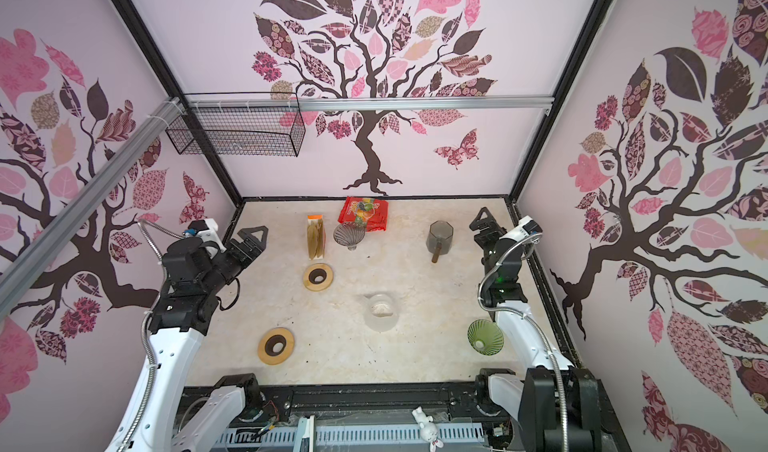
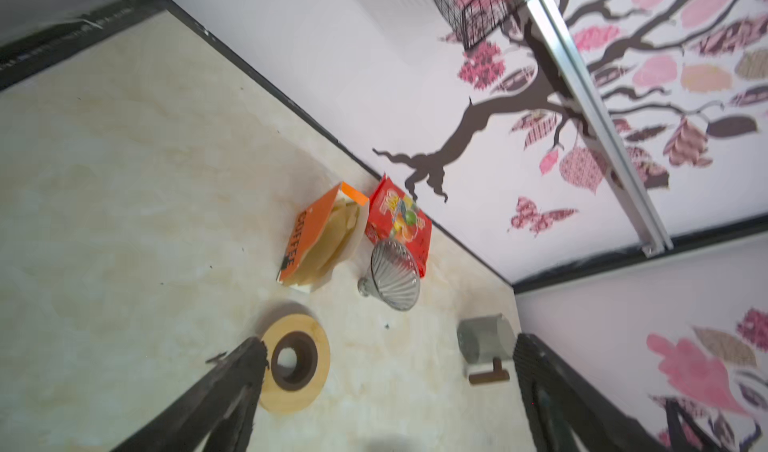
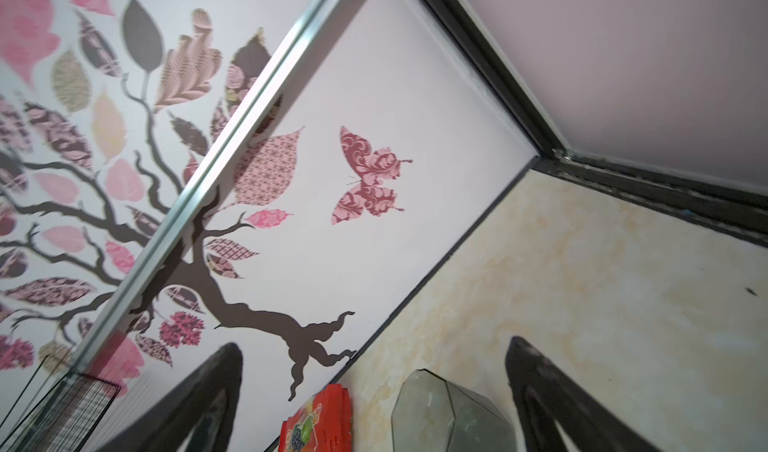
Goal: Place the coffee filter in the dripper
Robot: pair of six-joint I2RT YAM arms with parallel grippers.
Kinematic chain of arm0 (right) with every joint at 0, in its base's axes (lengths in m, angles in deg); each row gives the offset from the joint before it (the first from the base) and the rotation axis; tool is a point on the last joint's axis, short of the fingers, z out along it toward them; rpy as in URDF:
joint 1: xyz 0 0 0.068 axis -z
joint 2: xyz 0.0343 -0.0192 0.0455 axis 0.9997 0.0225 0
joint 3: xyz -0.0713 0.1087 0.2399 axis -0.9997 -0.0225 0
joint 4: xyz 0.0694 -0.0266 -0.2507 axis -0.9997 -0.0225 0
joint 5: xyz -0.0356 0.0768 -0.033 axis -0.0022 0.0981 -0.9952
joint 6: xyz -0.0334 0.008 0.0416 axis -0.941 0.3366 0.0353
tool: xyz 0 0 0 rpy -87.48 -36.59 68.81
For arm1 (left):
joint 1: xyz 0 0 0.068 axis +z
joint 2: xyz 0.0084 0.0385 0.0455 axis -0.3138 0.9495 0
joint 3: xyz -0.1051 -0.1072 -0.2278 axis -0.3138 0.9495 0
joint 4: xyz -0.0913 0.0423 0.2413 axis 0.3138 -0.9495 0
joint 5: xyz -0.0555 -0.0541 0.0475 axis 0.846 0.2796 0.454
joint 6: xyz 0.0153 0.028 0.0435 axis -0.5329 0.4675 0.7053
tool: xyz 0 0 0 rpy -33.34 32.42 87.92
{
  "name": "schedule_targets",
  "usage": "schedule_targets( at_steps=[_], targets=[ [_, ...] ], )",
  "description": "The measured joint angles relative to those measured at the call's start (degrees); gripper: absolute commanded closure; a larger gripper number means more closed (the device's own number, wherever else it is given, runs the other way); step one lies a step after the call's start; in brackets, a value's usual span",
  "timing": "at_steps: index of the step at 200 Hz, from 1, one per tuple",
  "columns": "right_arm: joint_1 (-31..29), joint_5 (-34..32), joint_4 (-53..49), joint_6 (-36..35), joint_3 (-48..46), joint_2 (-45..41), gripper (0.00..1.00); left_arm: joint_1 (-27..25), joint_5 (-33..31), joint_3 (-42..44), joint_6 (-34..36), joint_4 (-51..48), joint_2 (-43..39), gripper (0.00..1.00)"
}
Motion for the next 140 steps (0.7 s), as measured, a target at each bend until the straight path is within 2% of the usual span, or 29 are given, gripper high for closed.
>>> schedule_targets(
  at_steps=[28, 58, 89, 111, 127, 140],
  targets=[
    [0.2, 3.6, -11.0, -0.6, 10.1, 5.3, 0.00, -4.8, 2.2, -2.1, 7.6, -7.5, 2.4, 0.03],
    [-3.8, 4.3, -19.4, -6.6, 15.2, 8.8, 0.01, -13.2, 4.9, -2.1, 12.5, -9.6, 6.1, 0.03],
    [-10.2, 3.1, -25.7, -12.3, 16.2, 13.9, 0.11, -21.0, 7.0, -3.5, 14.9, -12.1, 13.6, 0.03],
    [-13.0, 2.8, -28.6, -14.9, 17.5, 18.6, 0.20, -26.7, 7.6, -3.5, 16.2, -12.3, 15.0, 0.03],
    [-14.0, 2.4, -30.1, -15.8, 17.7, 20.7, 0.22, -27.6, 8.5, -3.5, 17.0, -12.4, 14.5, 0.03],
    [-14.4, 2.2, -31.3, -16.7, 18.5, 22.6, 0.27, -27.5, 8.1, -3.4, 17.6, -12.5, 13.9, 0.03]
  ],
)
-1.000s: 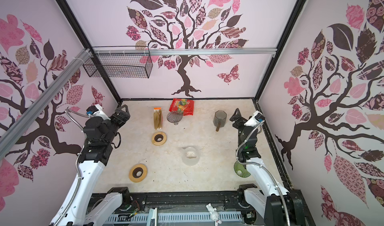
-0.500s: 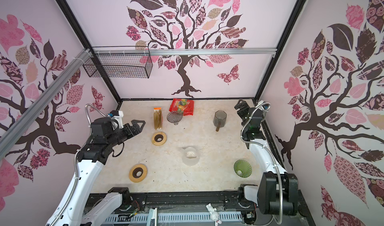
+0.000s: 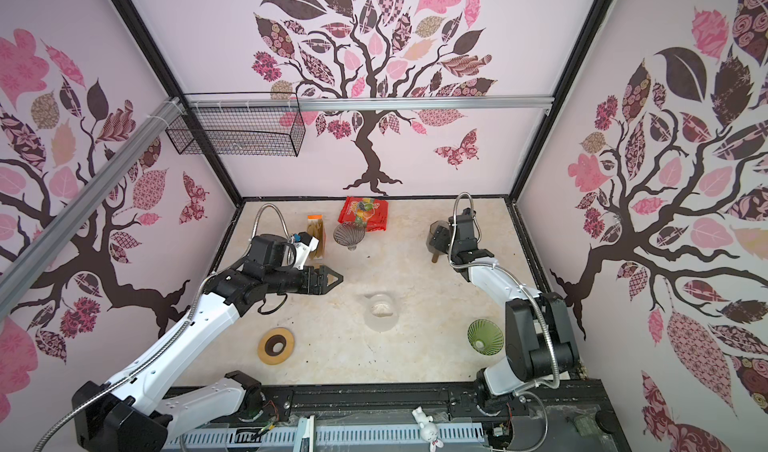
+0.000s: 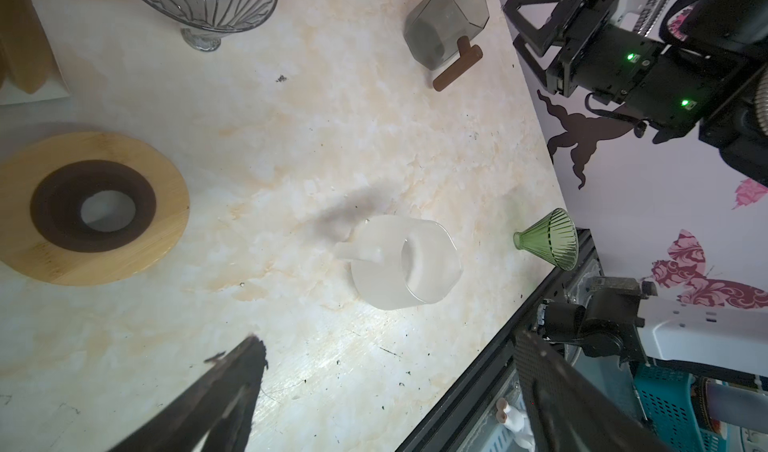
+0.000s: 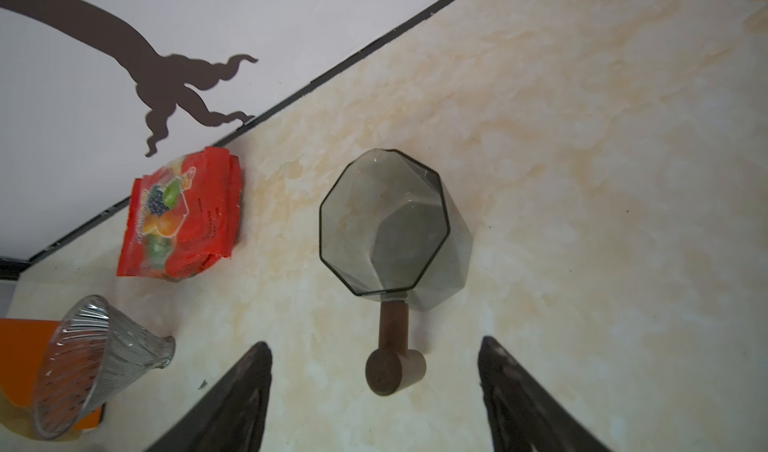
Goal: Place the coffee filter in the dripper
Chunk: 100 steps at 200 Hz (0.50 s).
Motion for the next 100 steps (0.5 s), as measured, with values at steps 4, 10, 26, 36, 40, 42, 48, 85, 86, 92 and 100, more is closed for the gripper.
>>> schedule_targets(
  at_steps=[4, 10, 26, 36, 40, 42, 48, 85, 86, 92, 100],
  targets=[
    [0.0, 0.0, -0.2, -0.4, 0.3, 0.6, 0.29, 0.0, -0.1, 0.0, 0.1, 0.0, -0.3, 0.03],
    [-0.2, 0.0, -0.9, -0.6, 1.0, 1.6, 0.31, 0.0, -0.3, 0.1, 0.1, 0.0, -0.9, 0.03],
    [-0.3, 0.0, -2.1, -1.3, 3.6, 4.4, 0.37, 0.0, -0.3, 0.7, 0.1, 0.3, -2.8, 0.03],
    [-0.4, -0.2, -2.5, -1.6, 4.6, 5.7, 0.43, 0.0, -0.3, 0.9, 0.1, 0.3, -3.9, 0.03],
    [-0.4, -0.2, -2.7, -1.6, 5.0, 6.1, 0.44, 0.0, -0.4, 0.9, 0.1, 0.3, -4.2, 0.03],
    [-0.4, -0.3, -2.7, -1.7, 5.2, 6.4, 0.45, 0.0, -0.4, 0.9, 0.1, 0.4, -4.3, 0.03],
    [-0.4, -0.4, -3.1, -1.6, 5.7, 6.9, 0.47, 0.0, -0.5, 0.9, 0.1, 0.5, -4.7, 0.03],
    [-0.4, -0.5, -4.0, -2.1, 7.6, 9.4, 0.54, 0.0, -1.4, 1.4, 0.1, 0.8, -5.3, 0.03],
    [-0.4, -0.5, -4.0, -2.2, 7.6, 9.4, 0.54, 0.0, -1.4, 1.5, 0.1, 0.8, -5.3, 0.03],
    [-0.5, -0.6, -4.2, -2.2, 7.9, 9.8, 0.54, 0.0, -1.4, 1.5, 0.1, 0.8, -5.3, 0.03],
    [-0.5, -0.6, -4.6, -2.2, 8.3, 10.4, 0.54, 0.0, -1.6, 1.6, 0.1, 0.8, -5.3, 0.03]
  ],
)
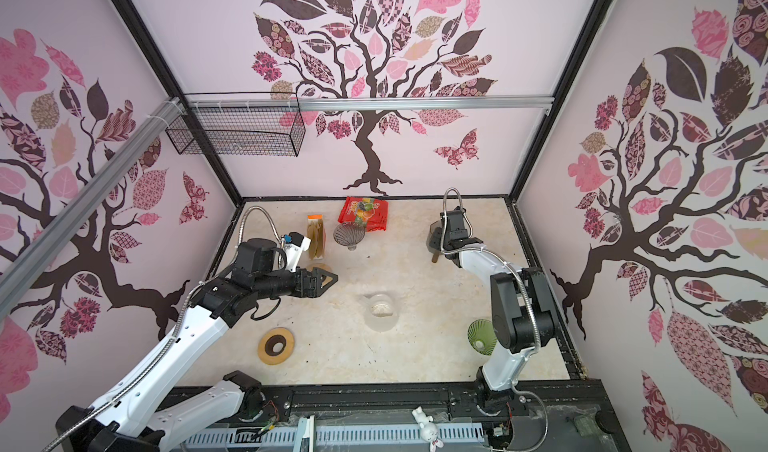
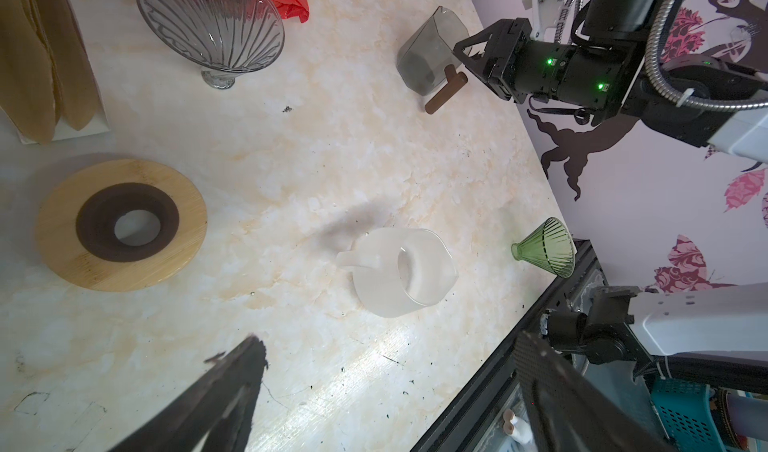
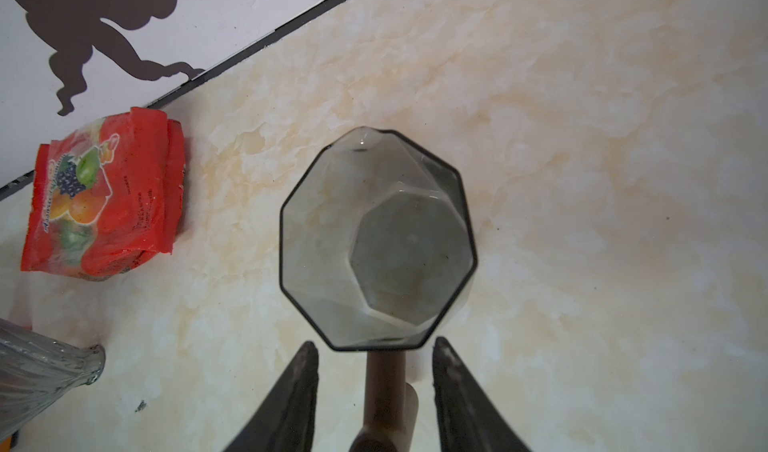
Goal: Place the coffee filter in the dripper
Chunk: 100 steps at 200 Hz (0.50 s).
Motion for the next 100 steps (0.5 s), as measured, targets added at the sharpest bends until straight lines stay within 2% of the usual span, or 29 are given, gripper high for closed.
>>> schedule_targets(
  at_steps=[58, 100],
  targets=[
    [-0.3, -0.5, -2.1, -0.7, 1.1, 3.1, 0.59, 0.6, -0.6, 0.1, 0.0, 0.3, -0.5, 0.03],
    [-0.3, -1.3, -2.8, -0.8, 1.2, 4.0, 0.74, 2.4, 0.1, 0.6, -0.3, 1.1, -0.8, 0.03]
  ],
)
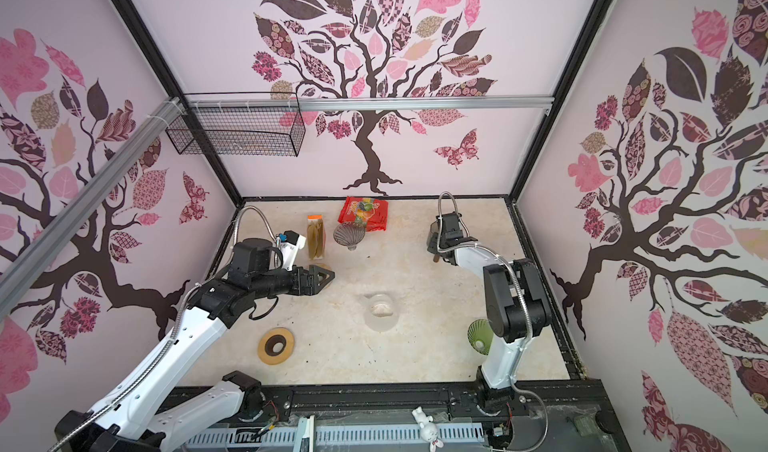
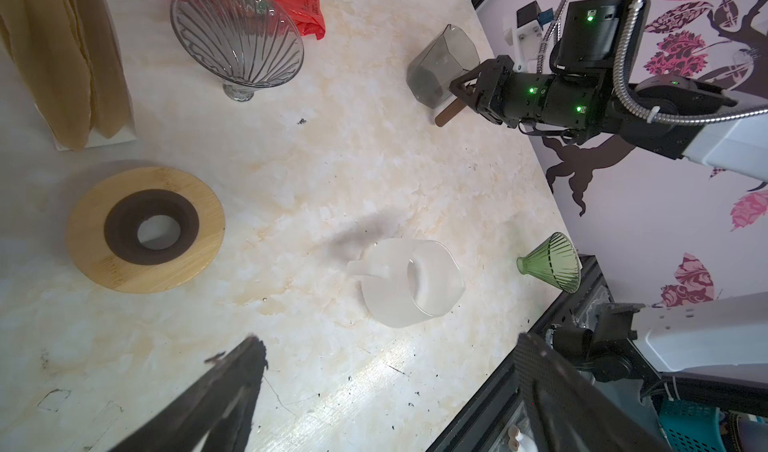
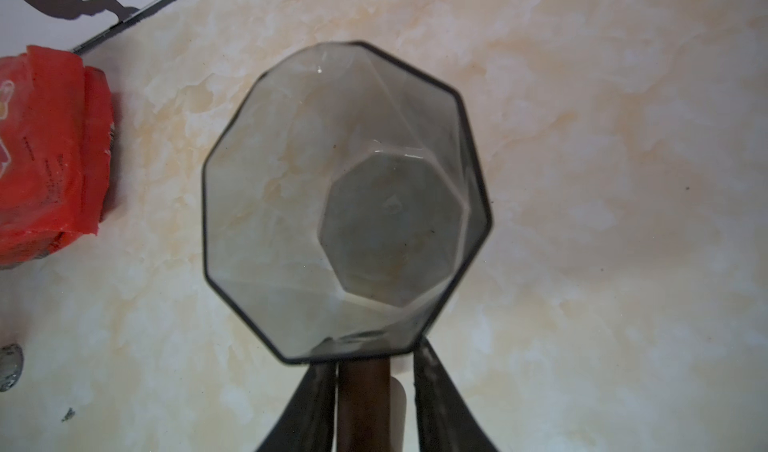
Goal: Place the coffee filter in the dripper
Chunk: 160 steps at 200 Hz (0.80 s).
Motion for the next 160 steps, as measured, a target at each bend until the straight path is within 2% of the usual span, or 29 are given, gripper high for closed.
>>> schedule_targets(
  at_steps=[40, 91, 105, 160],
  targets=[
    [0.0, -0.5, -0.6, -0.2, 1.5, 0.0, 0.88, 1.1, 0.7, 0.4, -0.6, 0.5, 0.0, 0.03],
    [-0.8, -0.7, -1.9, -1.0, 1.8, 0.0, 0.97, 2.9, 1.4, 0.5, -1.5, 1.3, 0.0, 0.03],
    [-2.3, -1.6, -2.4, -1.6, 1.8, 0.0, 1.00, 3.2, 1.4, 0.7, -1.6, 1.6, 0.0, 0.03],
    [-11.0, -4.1, -3.4, -3.0, 1.8, 0.0, 1.00, 3.5, 1.3, 1.0, -1.9, 1.8, 0.0, 0.03]
  ],
)
